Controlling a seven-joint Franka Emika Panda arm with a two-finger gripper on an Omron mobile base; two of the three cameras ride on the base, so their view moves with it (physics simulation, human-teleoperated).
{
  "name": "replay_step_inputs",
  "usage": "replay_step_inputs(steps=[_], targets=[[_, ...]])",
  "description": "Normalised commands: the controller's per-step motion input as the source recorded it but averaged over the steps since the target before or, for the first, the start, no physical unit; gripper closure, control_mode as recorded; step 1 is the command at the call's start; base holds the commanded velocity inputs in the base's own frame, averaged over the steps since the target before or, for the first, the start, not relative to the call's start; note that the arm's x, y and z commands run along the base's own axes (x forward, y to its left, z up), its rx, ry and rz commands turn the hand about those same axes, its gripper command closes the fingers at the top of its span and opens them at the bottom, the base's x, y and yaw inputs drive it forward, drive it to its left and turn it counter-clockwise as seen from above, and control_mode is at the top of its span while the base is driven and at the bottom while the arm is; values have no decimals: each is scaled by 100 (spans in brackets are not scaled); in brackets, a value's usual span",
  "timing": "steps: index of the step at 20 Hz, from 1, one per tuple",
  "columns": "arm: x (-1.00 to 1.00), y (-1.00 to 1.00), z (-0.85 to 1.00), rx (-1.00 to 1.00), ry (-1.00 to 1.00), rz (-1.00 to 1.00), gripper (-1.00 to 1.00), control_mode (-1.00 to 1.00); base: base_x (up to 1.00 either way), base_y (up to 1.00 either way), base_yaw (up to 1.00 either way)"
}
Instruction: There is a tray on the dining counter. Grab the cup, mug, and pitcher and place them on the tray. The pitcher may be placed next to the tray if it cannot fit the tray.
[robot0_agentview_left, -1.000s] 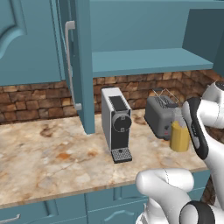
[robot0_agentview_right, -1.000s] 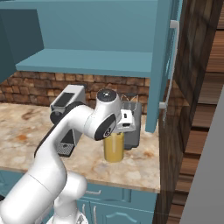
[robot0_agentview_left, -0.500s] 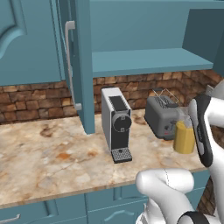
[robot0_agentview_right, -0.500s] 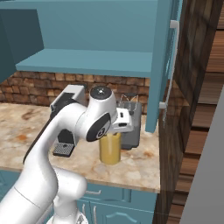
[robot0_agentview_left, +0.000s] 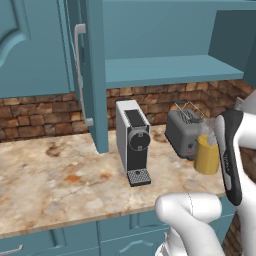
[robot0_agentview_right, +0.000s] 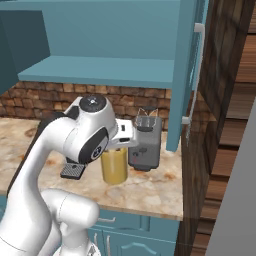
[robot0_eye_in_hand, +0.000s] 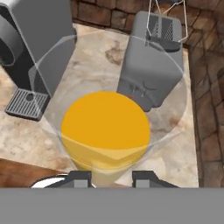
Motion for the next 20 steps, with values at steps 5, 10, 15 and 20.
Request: replay_step_inputs(steps=[5,10,15,20], targets=[[-26,29,32,0,0,0,100,-100,0,0,0],[-14,18,20,0,0,0,100,-100,0,0,0],[-17,7,7,0,0,0,100,-100,0,0,0],[-12,16,6,0,0,0,100,-100,0,0,0]])
